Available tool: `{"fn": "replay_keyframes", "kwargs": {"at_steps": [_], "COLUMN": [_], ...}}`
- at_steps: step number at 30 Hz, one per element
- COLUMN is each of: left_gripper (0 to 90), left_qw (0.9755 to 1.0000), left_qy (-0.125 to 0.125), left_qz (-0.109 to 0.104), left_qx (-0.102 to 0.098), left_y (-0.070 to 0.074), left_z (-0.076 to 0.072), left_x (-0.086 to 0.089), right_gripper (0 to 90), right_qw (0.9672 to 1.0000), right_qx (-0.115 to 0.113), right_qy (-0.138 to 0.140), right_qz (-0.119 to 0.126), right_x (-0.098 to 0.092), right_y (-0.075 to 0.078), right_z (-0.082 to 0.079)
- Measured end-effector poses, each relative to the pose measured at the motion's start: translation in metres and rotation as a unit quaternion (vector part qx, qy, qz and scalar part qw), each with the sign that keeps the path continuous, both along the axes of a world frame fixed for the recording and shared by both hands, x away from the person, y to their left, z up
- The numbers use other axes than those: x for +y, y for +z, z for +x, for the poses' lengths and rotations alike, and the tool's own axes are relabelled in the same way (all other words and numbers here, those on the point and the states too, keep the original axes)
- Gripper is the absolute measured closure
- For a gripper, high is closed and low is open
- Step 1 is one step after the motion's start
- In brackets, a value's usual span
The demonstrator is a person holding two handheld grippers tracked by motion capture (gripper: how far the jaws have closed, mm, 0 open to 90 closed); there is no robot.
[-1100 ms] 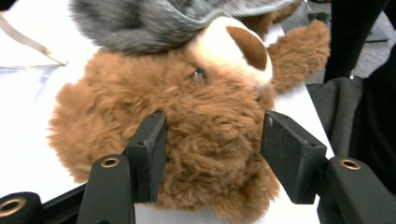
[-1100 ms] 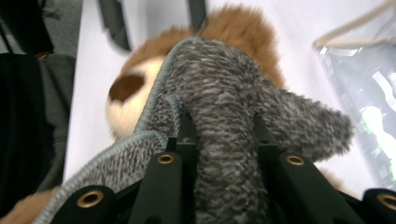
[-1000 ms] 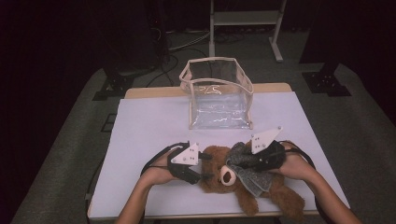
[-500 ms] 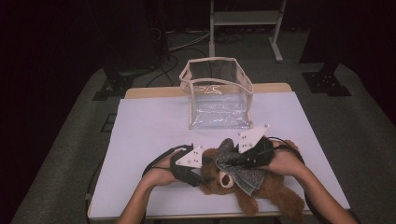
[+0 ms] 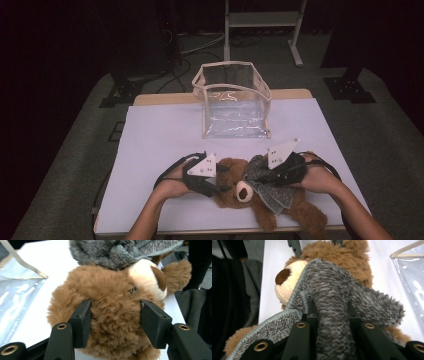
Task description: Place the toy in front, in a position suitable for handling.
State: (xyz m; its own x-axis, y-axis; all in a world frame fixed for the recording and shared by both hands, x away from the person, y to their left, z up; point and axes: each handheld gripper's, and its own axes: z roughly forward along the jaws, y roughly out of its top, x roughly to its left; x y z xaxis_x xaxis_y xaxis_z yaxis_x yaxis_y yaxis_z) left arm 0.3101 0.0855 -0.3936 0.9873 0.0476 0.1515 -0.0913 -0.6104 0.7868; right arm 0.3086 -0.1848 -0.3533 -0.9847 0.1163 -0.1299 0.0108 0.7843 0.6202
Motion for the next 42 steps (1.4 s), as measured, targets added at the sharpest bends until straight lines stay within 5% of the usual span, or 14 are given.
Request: {"fn": "replay_keyframes", "kwargs": {"at_steps": [6, 10, 19, 22, 27, 32, 35, 42], "left_gripper": [44.8, 44.9, 45.5, 44.7, 44.8, 45.0, 45.1, 45.0], "left_qw": [0.9999, 0.9999, 0.9999, 0.9998, 0.9998, 0.9997, 0.9997, 0.9997], "left_qy": [-0.012, -0.014, -0.012, -0.013, -0.019, -0.02, -0.02, -0.019], "left_qz": [0.004, 0.006, 0.008, 0.011, 0.01, 0.015, 0.014, 0.015], "left_qx": [0.003, 0.001, 0.003, 0.005, 0.005, 0.005, 0.005, 0.006], "left_y": [-0.001, -0.002, 0.001, -0.001, -0.001, -0.001, -0.001, -0.001], "left_z": [-0.003, -0.005, -0.002, -0.003, -0.004, -0.005, -0.005, -0.005], "left_x": [-0.002, -0.002, 0.001, -0.002, -0.001, -0.001, -0.002, -0.001], "right_gripper": [71.3, 71.2, 71.3, 71.3, 71.2, 71.2, 71.3, 71.2], "right_qw": [0.9989, 0.9996, 0.9995, 0.9998, 0.9995, 0.9988, 0.9987, 0.9995], "right_qx": [-0.021, -0.013, 0.027, 0.008, -0.004, 0.017, 0.027, 0.02], "right_qy": [0.007, 0.009, -0.016, -0.017, -0.001, 0.01, 0.005, -0.022], "right_qz": [0.041, 0.023, 0.005, -0.003, 0.031, 0.046, 0.043, -0.008], "right_x": [0.026, 0.041, 0.008, 0.012, 0.032, 0.051, 0.046, 0.006], "right_y": [0.021, 0.014, -0.003, 0.004, 0.016, 0.01, 0.007, 0.004], "right_z": [0.013, 0.023, 0.022, 0.021, 0.024, 0.031, 0.031, 0.025]}}
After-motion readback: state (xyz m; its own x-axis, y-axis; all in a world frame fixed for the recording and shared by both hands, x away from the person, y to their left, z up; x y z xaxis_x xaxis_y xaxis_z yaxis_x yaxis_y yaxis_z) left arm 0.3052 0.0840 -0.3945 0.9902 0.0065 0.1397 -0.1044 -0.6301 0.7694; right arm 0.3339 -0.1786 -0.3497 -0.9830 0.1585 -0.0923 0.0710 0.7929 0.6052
